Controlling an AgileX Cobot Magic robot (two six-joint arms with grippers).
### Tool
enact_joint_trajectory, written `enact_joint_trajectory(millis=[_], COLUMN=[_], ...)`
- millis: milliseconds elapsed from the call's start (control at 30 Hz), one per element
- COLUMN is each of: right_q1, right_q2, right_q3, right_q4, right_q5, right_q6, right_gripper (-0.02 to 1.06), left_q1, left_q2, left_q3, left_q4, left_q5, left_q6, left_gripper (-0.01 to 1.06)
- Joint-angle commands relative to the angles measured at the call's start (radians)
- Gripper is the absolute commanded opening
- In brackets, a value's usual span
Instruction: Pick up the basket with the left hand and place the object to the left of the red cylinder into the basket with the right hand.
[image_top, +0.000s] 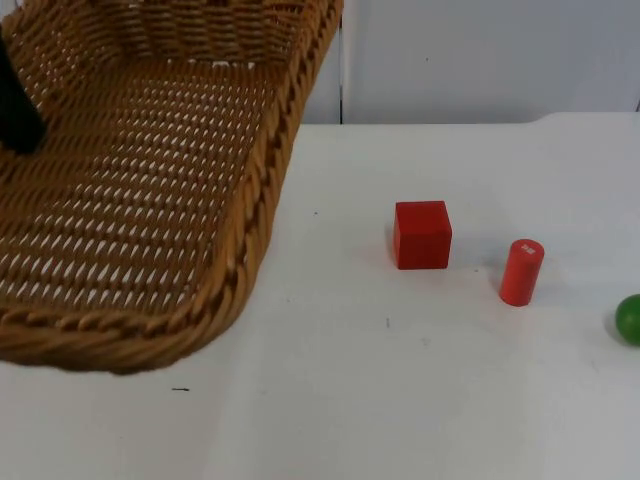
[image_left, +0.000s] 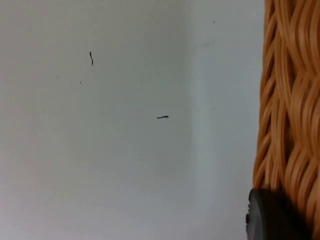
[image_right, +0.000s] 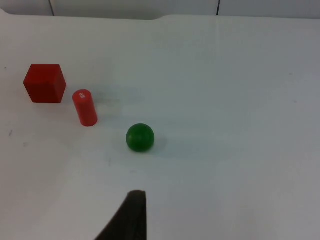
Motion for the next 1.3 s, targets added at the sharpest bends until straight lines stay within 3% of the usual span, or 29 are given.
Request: enact_joint_trajectory(millis=[0, 800, 1033, 1200, 1267], right_q1=[-0.012, -0.012, -0.012, -0.012, -0.012], right_q2=[-0.003, -0.003, -0.003, 0.038, 0.088], right_q3=[0.001, 0.001, -0.005, -0.021, -0.023], right_q4=[0.002, 0.007, 0.004, 0.004, 0.012], right_q5=[-0.003, -0.003, -0.016, -0.053, -0.131], right_q6=[0.003, 0.003, -0.044, -0.044, -0.044], right_gripper=[1.05, 1.05, 1.05, 1.05, 1.05], left_q1=[0.000, 0.000, 0.000, 0.000, 0.000], left_q2=[-0.034, -0.063, -0.063, -0.063, -0.063], left_q3=[0.017, 0.066, 0.066, 0.066, 0.066], left_q4=[-0.012, -0.008, -0.015, -0.015, -0.015], left_q5=[0.004, 0.004, 0.004, 0.004, 0.004], left_q6=[-0.008, -0.008, -0.008, -0.008, -0.008], left_gripper=[0.00, 0.00, 0.00, 0.00, 0.00])
